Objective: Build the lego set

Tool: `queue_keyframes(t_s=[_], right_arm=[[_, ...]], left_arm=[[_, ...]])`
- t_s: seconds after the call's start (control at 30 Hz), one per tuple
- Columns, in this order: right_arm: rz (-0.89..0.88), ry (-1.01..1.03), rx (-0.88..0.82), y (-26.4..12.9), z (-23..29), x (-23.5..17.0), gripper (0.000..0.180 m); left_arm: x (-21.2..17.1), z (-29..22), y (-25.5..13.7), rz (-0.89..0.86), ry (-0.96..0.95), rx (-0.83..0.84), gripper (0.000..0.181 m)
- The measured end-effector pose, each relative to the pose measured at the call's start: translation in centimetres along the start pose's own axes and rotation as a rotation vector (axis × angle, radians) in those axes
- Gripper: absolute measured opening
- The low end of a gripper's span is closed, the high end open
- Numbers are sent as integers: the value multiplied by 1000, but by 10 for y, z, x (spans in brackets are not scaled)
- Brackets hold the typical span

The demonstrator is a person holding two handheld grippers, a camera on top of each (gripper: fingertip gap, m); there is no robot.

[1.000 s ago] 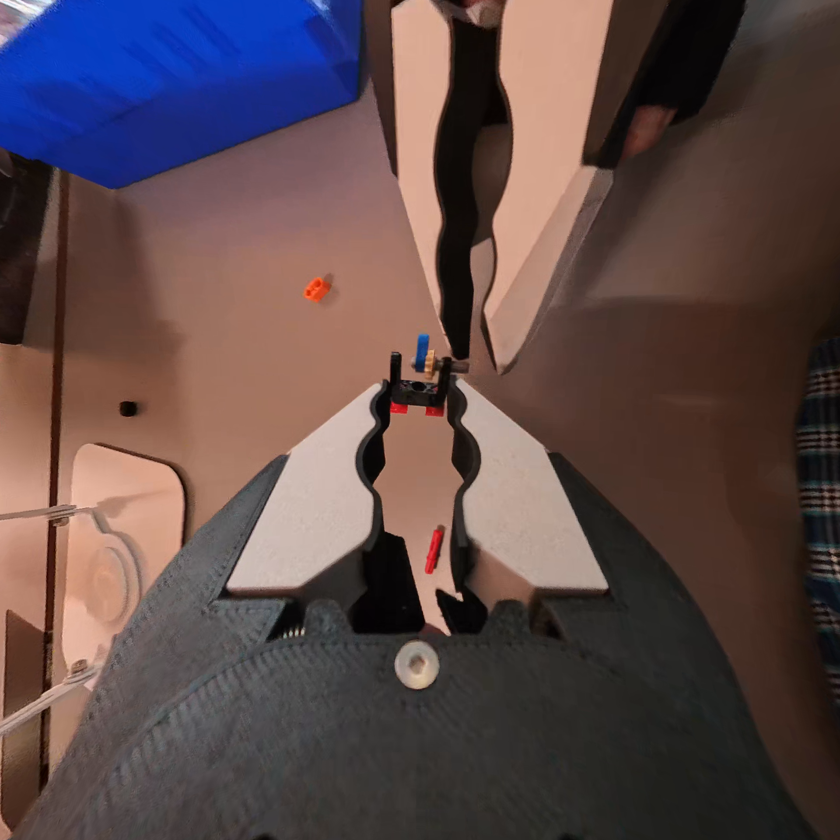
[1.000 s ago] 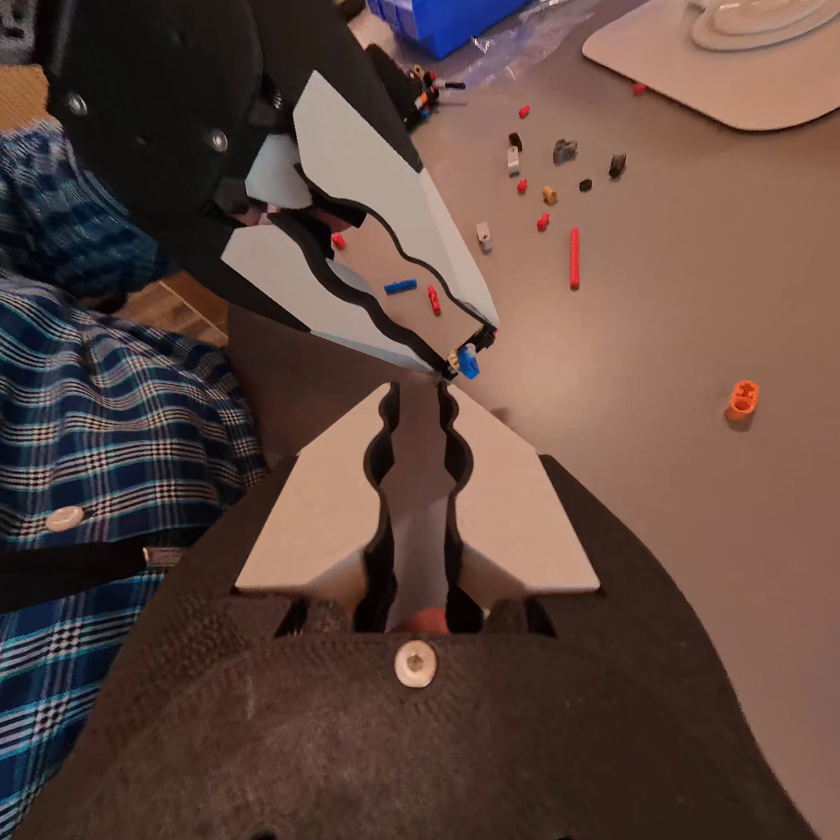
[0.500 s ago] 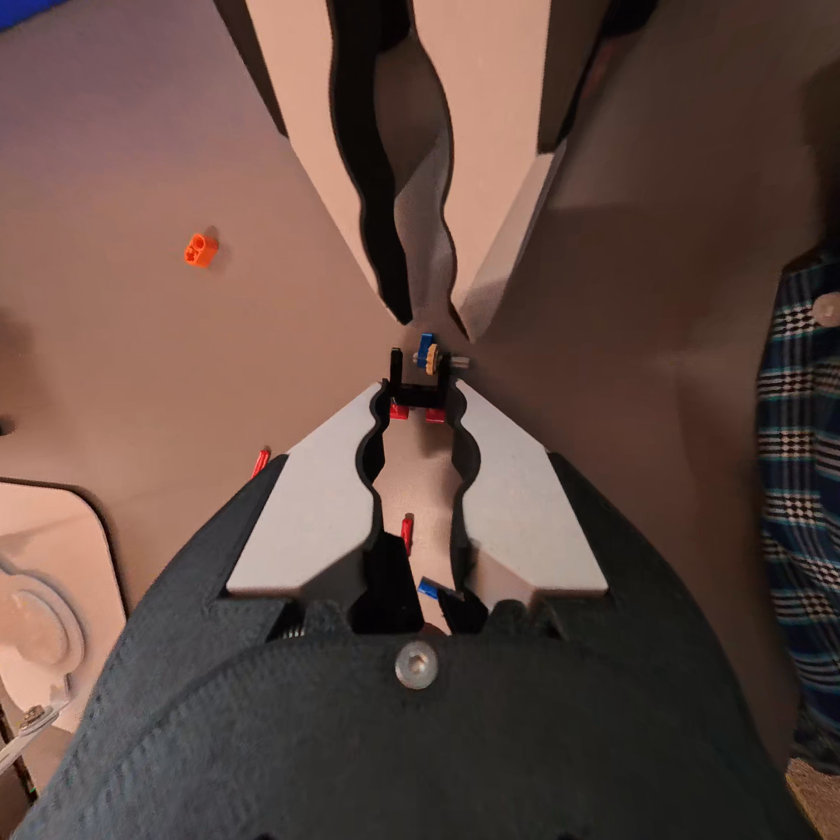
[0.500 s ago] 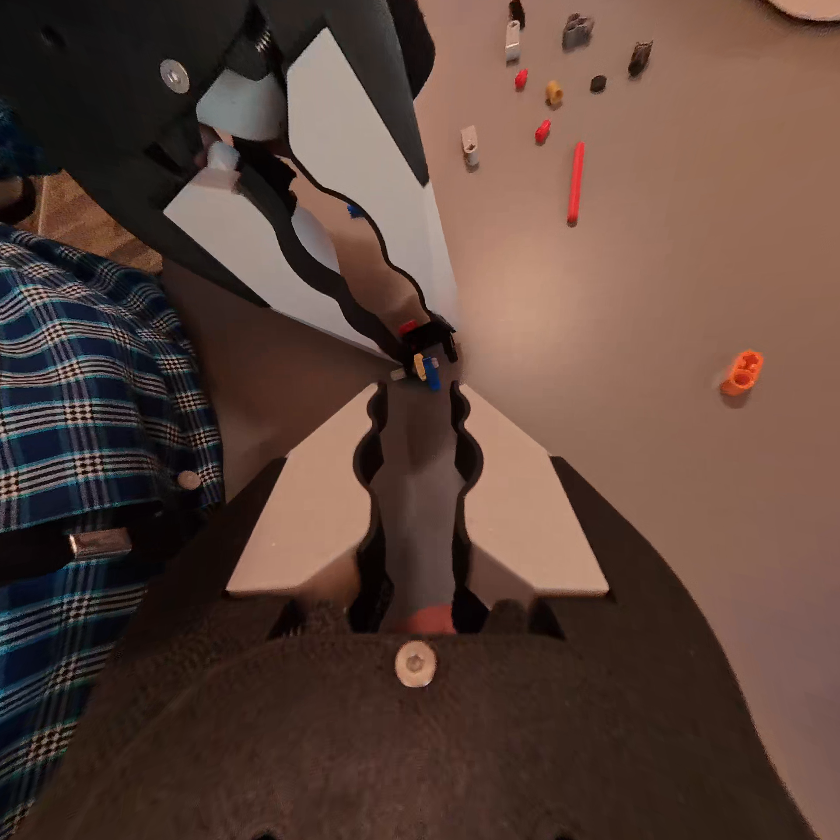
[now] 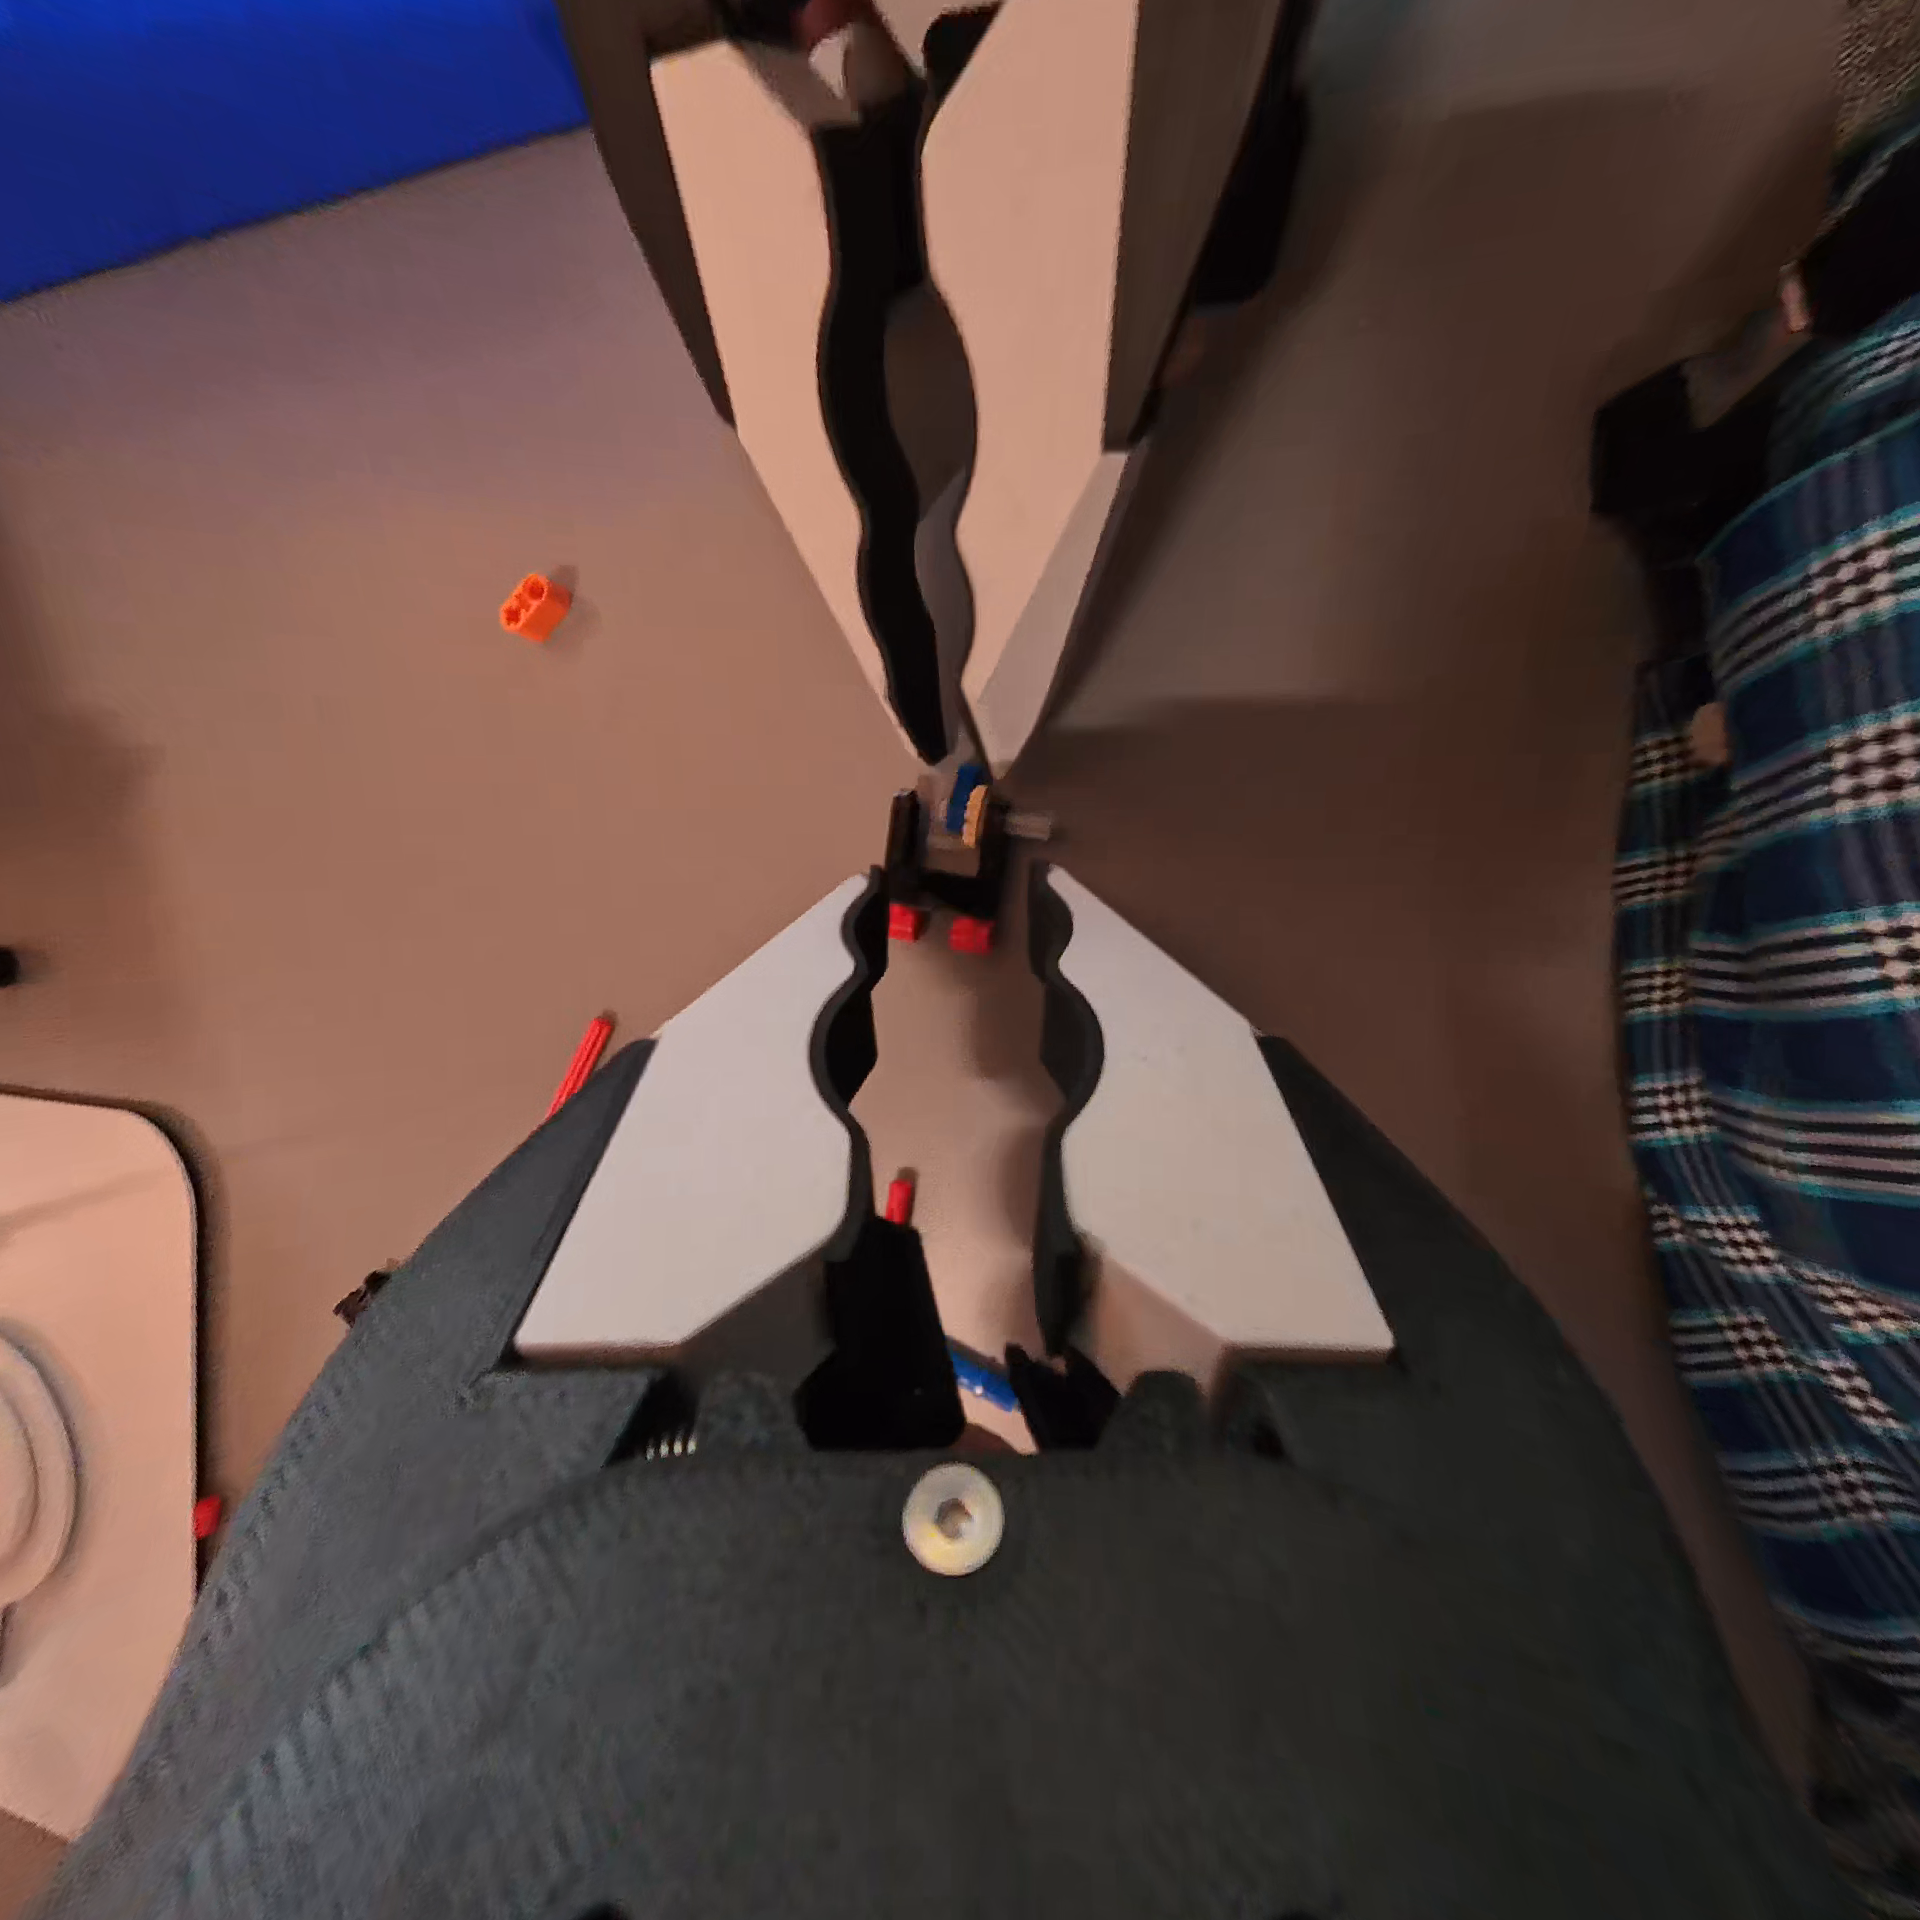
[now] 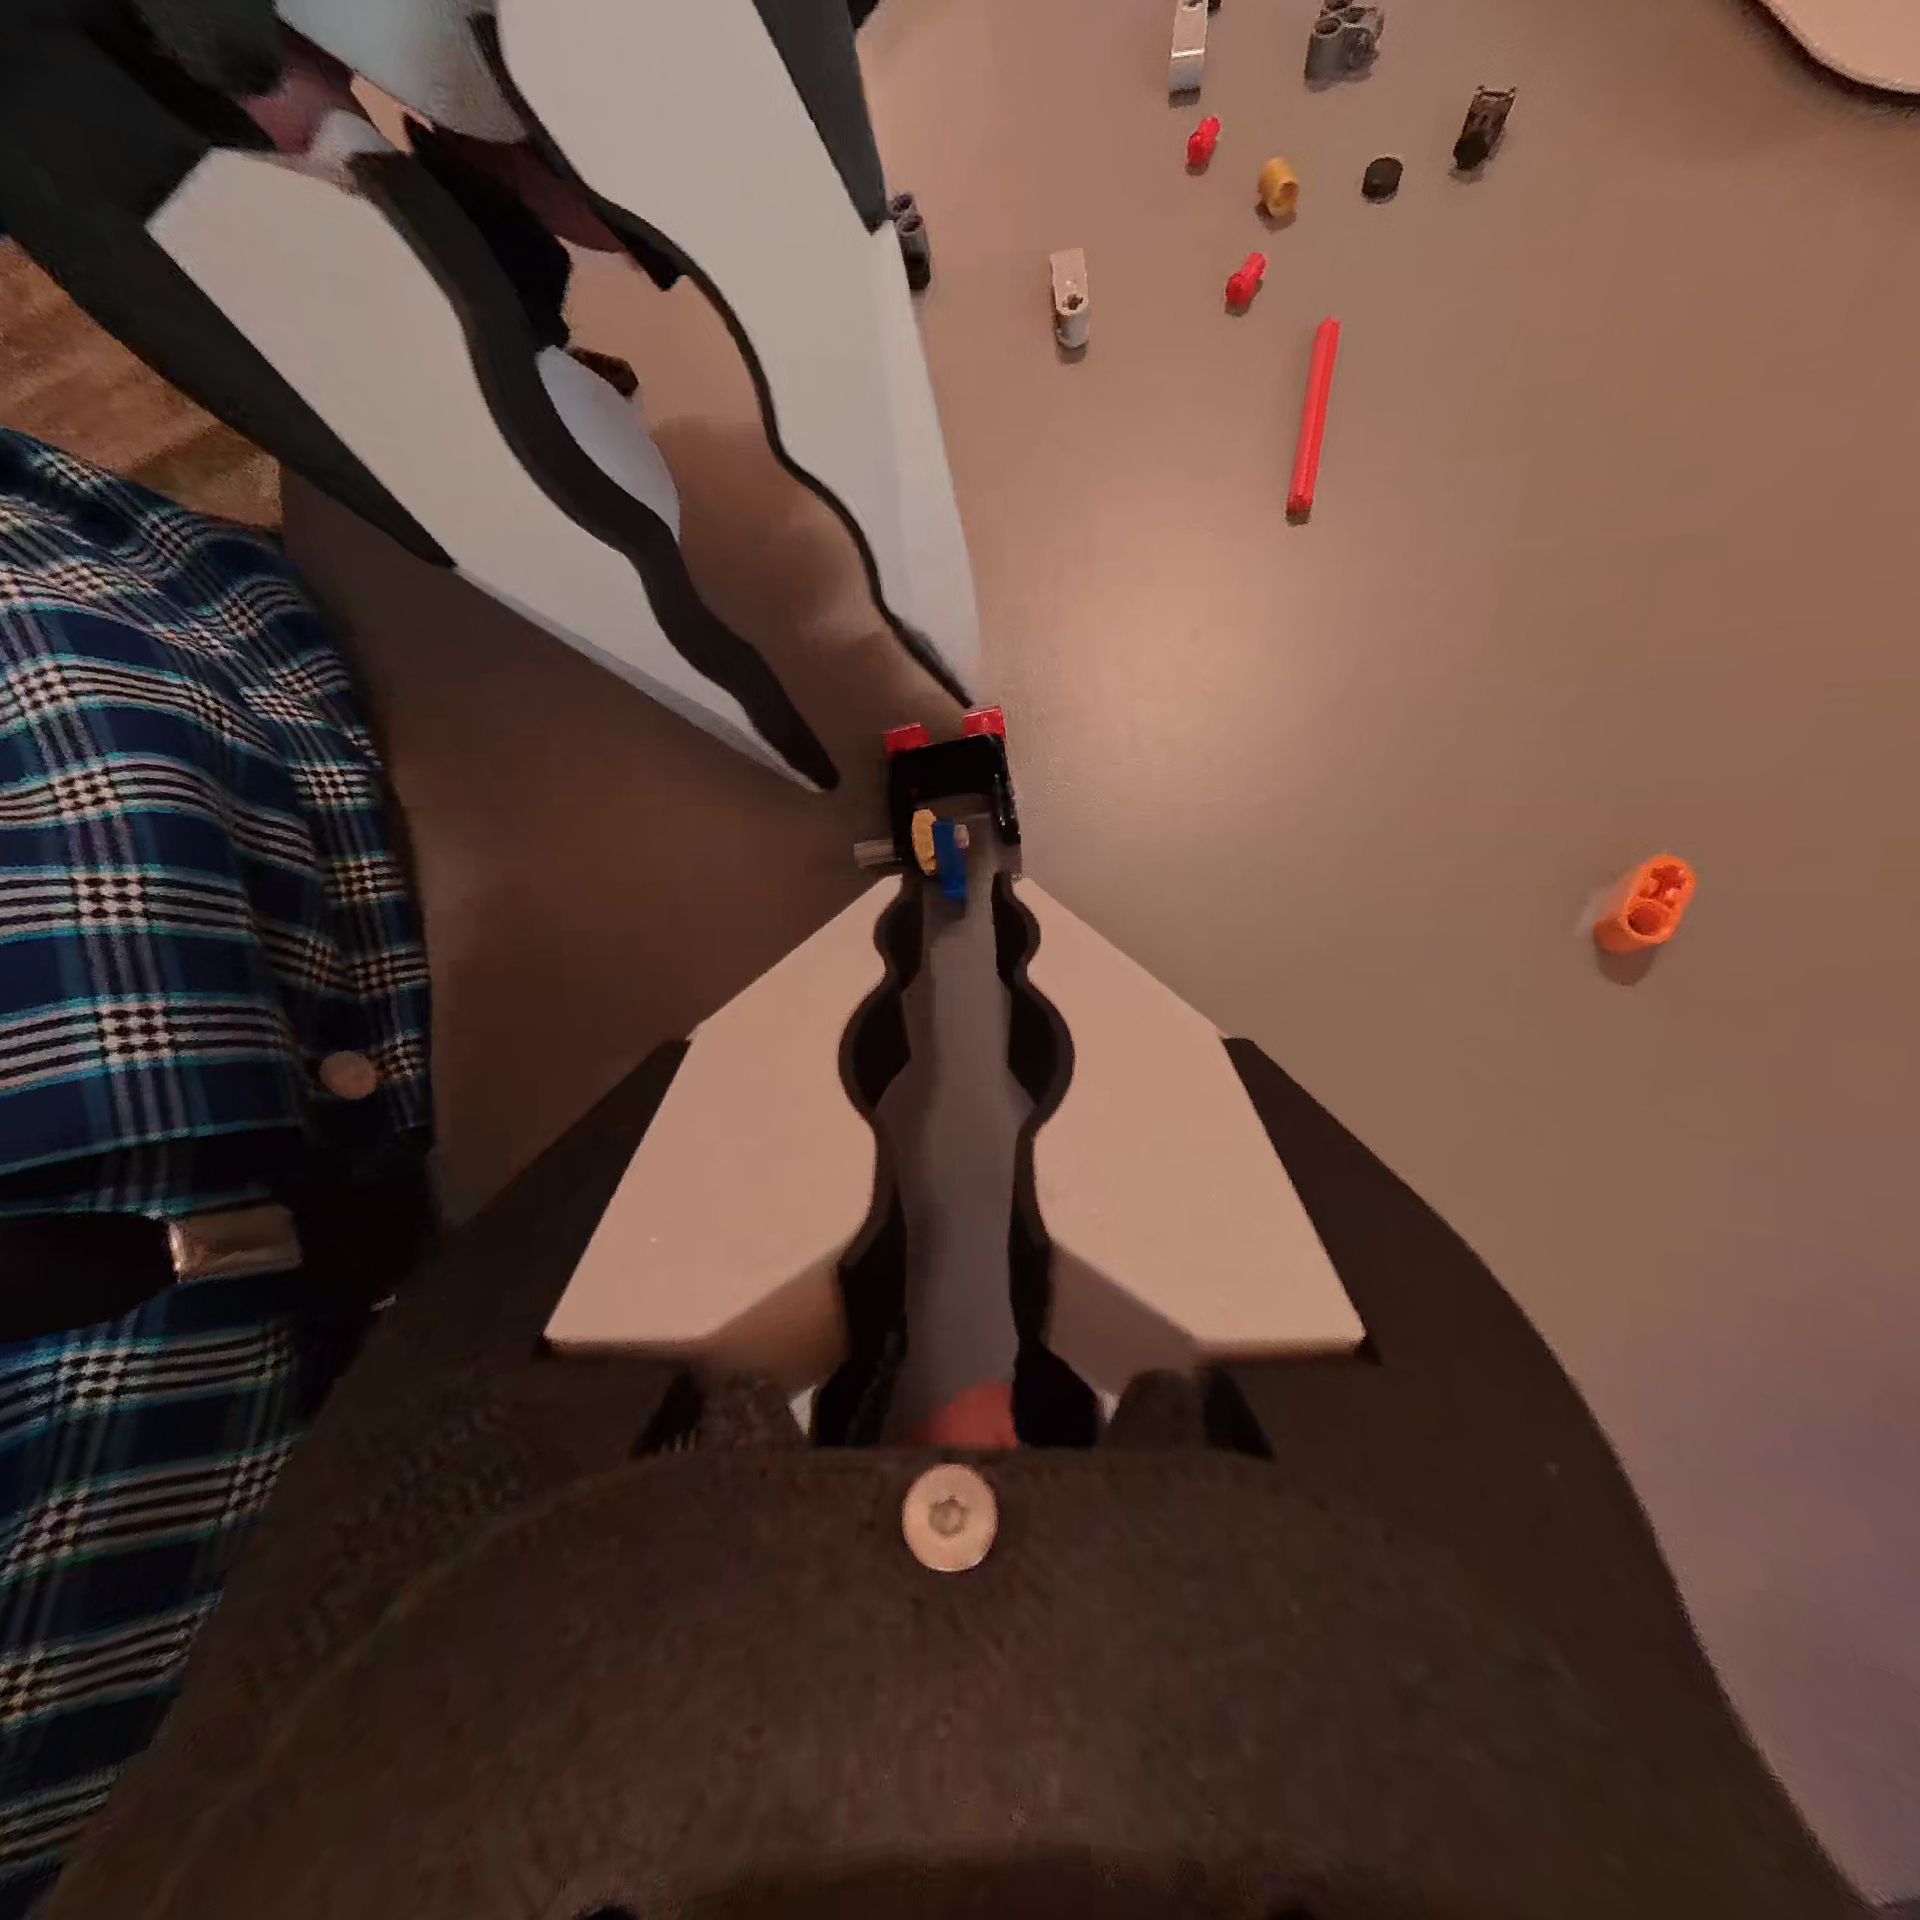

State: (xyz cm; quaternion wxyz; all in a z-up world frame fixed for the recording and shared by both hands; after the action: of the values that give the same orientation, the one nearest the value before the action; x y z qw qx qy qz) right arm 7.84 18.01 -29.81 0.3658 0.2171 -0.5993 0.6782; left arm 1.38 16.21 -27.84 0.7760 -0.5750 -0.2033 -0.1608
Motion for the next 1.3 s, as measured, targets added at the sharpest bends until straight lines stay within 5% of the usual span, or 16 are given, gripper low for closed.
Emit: queue_keyframes(t_s=[0.57, 0.87, 1.3], right_arm=[[-1, -45, -40, 3, 5, 3, 0], [-13, 31, -85, 6, 15, 2, 0], [-26, 43, -120, 9, 22, 3, 1]], left_arm=[[6, -12, 4, -47, -148, 98, 30], [1, -27, -4, -48, -436, 156, 16], [-8, -31, 6, -25, -552, 176, 4]])
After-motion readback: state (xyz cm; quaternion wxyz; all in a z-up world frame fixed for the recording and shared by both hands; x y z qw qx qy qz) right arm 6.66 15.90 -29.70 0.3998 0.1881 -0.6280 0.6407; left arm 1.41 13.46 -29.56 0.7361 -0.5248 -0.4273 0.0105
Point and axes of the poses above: each gripper's, where its closed fingertips meet, y out along the fingers, x out of its top, z = x × y across the jaws, the point moved 4 cm from there along -y, back along the fingers, and after that the axes turned 1 degree about y, right-handed, at the moved point
